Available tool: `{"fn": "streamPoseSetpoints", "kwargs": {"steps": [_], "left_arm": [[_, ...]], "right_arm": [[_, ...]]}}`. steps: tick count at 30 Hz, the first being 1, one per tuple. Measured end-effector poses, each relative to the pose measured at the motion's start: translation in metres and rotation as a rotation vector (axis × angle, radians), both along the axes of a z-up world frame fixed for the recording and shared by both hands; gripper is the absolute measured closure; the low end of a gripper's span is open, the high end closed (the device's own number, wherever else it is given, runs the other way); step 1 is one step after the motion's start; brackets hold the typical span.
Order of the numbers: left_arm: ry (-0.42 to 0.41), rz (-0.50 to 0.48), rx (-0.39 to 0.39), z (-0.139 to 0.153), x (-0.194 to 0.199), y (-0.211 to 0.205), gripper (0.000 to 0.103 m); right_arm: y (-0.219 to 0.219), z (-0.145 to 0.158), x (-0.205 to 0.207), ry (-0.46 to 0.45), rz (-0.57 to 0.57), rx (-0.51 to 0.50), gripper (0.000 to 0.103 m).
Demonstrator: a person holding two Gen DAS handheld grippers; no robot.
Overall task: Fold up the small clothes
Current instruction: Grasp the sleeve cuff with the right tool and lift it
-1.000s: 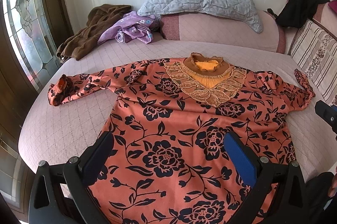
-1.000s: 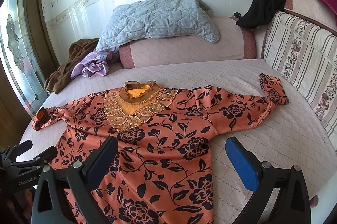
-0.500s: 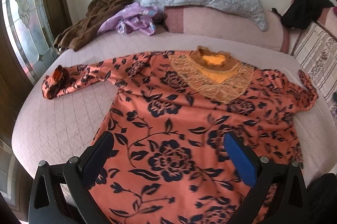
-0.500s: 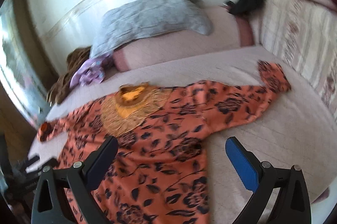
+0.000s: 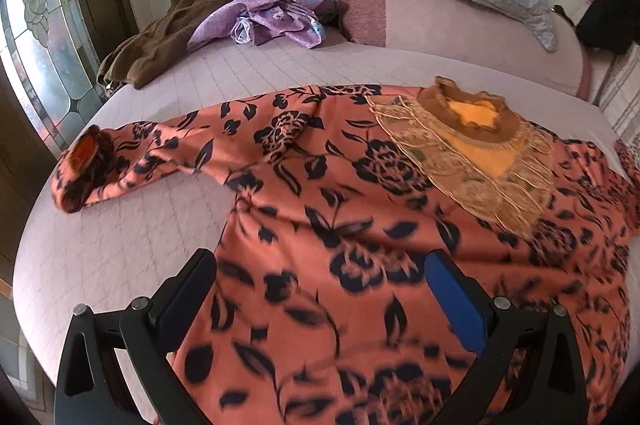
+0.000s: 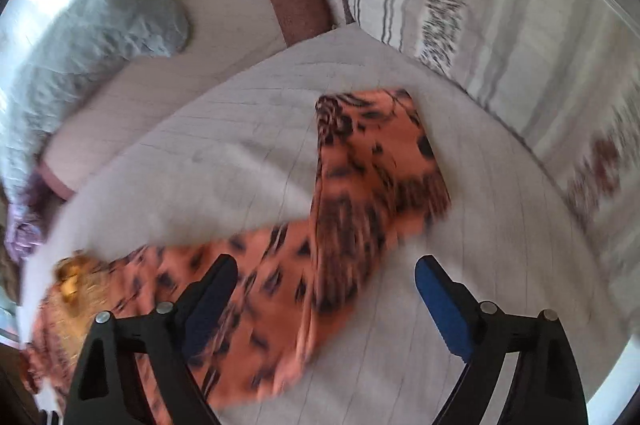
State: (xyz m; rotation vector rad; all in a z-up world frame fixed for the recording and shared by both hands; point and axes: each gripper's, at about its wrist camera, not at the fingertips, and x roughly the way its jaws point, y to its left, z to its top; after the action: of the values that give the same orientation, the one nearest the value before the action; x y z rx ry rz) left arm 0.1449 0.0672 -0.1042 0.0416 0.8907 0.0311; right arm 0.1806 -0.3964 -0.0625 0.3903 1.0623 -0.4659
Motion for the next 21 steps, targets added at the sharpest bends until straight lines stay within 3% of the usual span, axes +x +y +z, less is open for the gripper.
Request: {"fn": "streamPoseSetpoints", "kwargs": {"steps": [3, 4, 6, 7, 8, 10, 14, 21], "left_arm": [[0.003, 0.0, 0.014, -0.012, 0.014, 0.0, 0.0], [0.008, -0.004, 0.018, -0.016, 0.018, 0.0, 0.0], [0.023, -0.012, 0.028, -0.026, 0.022, 0.002, 0.0], [0.031, -0.013, 0.029, -0.029, 0.023, 0.003, 0.0], [0.041, -0.009, 0.025, -0.032, 0.025, 0.005, 0.0], [0.05, 0.003, 0.016, -0.035, 0.029, 0.007, 0.0], [0.042, 0.007, 0.015, -0.032, 0.029, 0.01, 0.0], [0.026, 0.025, 0.005, -0.026, 0.024, 0.019, 0.0]], "right_arm": [[-0.012, -0.02, 0.042, 0.09, 0.007, -0.071, 0.013], [-0.018, -0.029, 0.051, 0.123, -0.002, -0.088, 0.018], [-0.03, -0.051, 0.064, 0.203, -0.025, -0.104, 0.035], [-0.034, -0.061, 0.067, 0.241, -0.032, -0.109, 0.05], [-0.036, -0.07, 0.068, 0.275, -0.034, -0.116, 0.053], [-0.037, -0.075, 0.067, 0.269, -0.025, -0.13, 0.057], [-0.046, -0.071, 0.065, 0.272, -0.06, -0.137, 0.085], [-0.048, -0.034, 0.037, 0.142, -0.113, -0.08, 0.09]]}}
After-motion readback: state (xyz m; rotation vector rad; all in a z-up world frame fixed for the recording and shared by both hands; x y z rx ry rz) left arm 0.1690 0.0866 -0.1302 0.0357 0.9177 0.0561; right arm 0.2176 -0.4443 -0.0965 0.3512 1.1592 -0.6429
